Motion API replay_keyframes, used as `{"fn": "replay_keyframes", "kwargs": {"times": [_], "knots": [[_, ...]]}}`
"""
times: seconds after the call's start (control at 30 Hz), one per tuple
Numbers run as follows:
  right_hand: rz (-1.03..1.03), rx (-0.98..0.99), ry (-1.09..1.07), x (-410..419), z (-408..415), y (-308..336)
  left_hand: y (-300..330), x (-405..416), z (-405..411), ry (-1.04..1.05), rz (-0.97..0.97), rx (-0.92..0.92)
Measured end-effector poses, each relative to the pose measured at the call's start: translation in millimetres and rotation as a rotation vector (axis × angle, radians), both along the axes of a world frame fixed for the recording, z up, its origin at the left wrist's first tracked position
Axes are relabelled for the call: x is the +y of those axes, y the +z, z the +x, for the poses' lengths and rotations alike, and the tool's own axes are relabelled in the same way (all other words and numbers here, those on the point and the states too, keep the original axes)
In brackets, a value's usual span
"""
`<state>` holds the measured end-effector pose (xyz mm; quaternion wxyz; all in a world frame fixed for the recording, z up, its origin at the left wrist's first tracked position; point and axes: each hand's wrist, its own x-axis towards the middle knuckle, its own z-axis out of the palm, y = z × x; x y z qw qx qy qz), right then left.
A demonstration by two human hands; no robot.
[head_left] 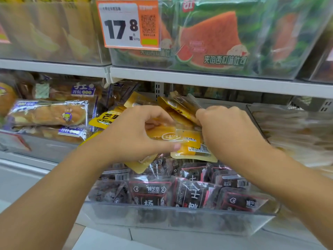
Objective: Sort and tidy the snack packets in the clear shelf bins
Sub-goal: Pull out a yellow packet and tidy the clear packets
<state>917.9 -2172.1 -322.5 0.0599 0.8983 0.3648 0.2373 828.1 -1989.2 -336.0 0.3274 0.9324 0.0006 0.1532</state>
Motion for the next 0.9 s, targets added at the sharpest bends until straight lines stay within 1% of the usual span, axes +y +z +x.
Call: {"fn": "replay_keyframes", "kwargs": {"times": [0.07, 0.13, 0.2, 0.3, 0.4, 0.47, 0.53, 0.57, 0.63, 0.7, 0.8, 0.9], "knots": [[0.000, -0.027, 0.067, -6, -13, -9, -1, -5, 0, 0.072, -0.202, -0.012], [-0.034, -0.030, 0.100, -12, -22, -16, 1, -10, 0, 0.154, -0.229, -0.022], [-0.004, -0.019, 0.135, -19, -25, -18, 4, -16, -2, 0.192, -0.227, -0.026], [0.052, 0.040, 0.264, -33, -27, -24, 10, -26, -2, 0.297, -0.323, -0.023], [0.070, 0.144, 0.340, -45, -30, -27, 14, -35, 2, 0.417, -0.449, 0.026], [0.181, 0.248, 0.405, -52, -28, -24, 17, -36, 4, 0.395, -0.549, 0.107], [0.298, 0.377, 0.391, -57, -27, -20, 20, -37, 5, 0.354, -0.676, 0.176], [0.326, 0.438, 0.386, -60, -26, -20, 21, -36, 7, 0.355, -0.682, 0.202], [0.312, 0.479, 0.384, -63, -21, -22, 24, -35, 11, 0.392, -0.608, 0.218], [0.289, 0.492, 0.362, -63, -17, -24, 24, -37, 14, 0.399, -0.590, 0.217], [0.362, 0.485, 0.345, -66, -11, -25, 19, -43, 16, 0.359, -0.598, 0.246], [0.373, 0.478, 0.344, -68, -10, -26, 13, -48, 21, 0.353, -0.618, 0.213]]}}
